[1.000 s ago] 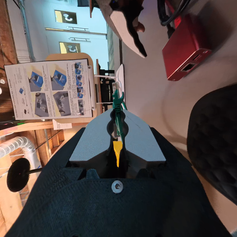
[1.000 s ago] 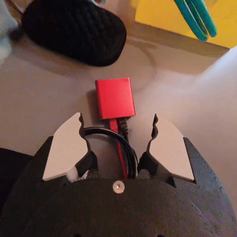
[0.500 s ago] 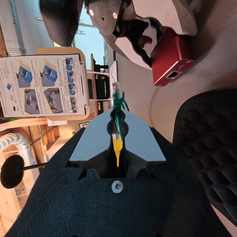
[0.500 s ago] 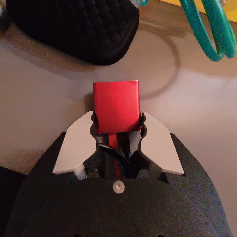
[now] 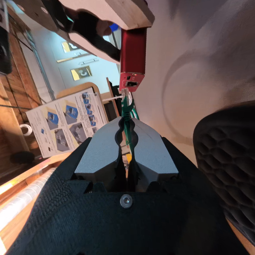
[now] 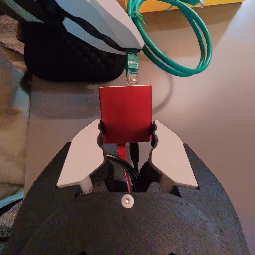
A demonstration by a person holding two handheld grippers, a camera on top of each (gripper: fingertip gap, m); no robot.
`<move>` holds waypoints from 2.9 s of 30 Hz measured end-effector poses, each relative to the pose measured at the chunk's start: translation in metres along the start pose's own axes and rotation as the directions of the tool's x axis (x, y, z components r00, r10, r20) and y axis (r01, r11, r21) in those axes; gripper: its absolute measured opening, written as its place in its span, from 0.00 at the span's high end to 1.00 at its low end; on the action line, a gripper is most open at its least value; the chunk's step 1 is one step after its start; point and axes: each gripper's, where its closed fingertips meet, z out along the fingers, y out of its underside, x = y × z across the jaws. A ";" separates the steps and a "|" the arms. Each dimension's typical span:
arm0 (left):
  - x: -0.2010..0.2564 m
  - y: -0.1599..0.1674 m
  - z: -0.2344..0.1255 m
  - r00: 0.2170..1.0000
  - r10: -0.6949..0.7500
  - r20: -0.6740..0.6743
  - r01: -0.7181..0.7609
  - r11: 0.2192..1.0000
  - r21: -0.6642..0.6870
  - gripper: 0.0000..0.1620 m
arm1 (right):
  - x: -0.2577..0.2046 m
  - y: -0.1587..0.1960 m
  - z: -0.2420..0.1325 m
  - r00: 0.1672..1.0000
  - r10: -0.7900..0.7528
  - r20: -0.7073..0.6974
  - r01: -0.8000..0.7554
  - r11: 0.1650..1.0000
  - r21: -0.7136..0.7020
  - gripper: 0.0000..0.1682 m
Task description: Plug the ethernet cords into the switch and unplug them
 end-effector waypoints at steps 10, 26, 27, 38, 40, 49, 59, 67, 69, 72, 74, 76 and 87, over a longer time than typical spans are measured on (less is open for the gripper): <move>0.007 -0.013 0.006 0.994 0.112 0.008 -0.113 0.993 0.036 0.95 | 0.003 0.010 -0.001 1.000 0.024 0.011 -0.025 0.999 0.030 0.59; 0.004 -0.010 0.015 0.987 0.126 0.098 -0.124 0.992 -0.031 0.96 | 0.008 0.008 -0.002 0.991 0.129 0.038 -0.133 0.983 0.126 0.59; 0.004 -0.010 0.016 0.988 0.126 0.091 -0.123 0.992 -0.039 0.96 | 0.008 0.008 -0.002 0.990 0.134 0.037 -0.138 0.983 0.123 0.59; 0.000 -0.019 0.019 0.989 -0.118 0.086 0.118 0.993 0.008 0.97 | 0.011 0.006 -0.002 0.992 0.126 -0.028 -0.119 0.977 0.177 0.59; -0.004 -0.020 0.019 0.984 -0.153 0.095 0.151 0.988 0.028 0.97 | 0.012 0.004 -0.004 0.992 0.123 -0.041 -0.113 0.973 0.201 0.59; -0.002 -0.020 0.026 0.990 -0.130 0.060 0.129 0.991 0.018 0.98 | 0.016 0.001 -0.006 0.990 0.123 -0.063 -0.106 0.969 0.222 0.60; -0.053 0.009 0.009 0.886 -0.423 0.191 0.410 0.906 0.108 0.72 | 0.034 -0.016 -0.033 0.975 0.141 -0.171 -0.074 0.935 0.346 0.59; -0.072 -0.019 -0.005 -0.297 -0.827 -0.477 0.863 -0.446 0.236 0.49 | 0.052 -0.055 -0.073 0.849 0.094 -0.520 0.159 0.893 0.421 0.59; -0.081 -0.024 -0.002 -0.421 -0.699 -0.578 0.782 -0.603 0.159 0.53 | 0.045 -0.069 -0.074 0.814 0.048 -0.579 0.238 0.882 0.408 0.59; -0.098 -0.020 -0.003 -0.429 -0.663 -0.613 0.735 -0.651 0.190 0.74 | 0.035 -0.084 -0.074 0.744 -0.023 -0.667 0.342 0.872 0.351 0.59; -0.099 -0.024 -0.004 -0.383 -0.695 -0.608 0.768 -0.606 0.209 0.82 | 0.031 -0.088 -0.073 0.686 -0.073 -0.723 0.389 0.877 0.282 0.59; -0.097 -0.025 -0.007 -0.324 -0.725 -0.608 0.791 -0.560 0.246 0.82 | 0.031 -0.087 -0.072 0.641 -0.121 -0.758 0.407 0.891 0.201 0.59; -0.110 -0.039 -0.064 0.061 -0.632 -0.773 0.851 -0.372 0.371 0.84 | -0.023 -0.103 -0.089 0.968 -0.110 -0.225 0.232 0.736 0.637 0.68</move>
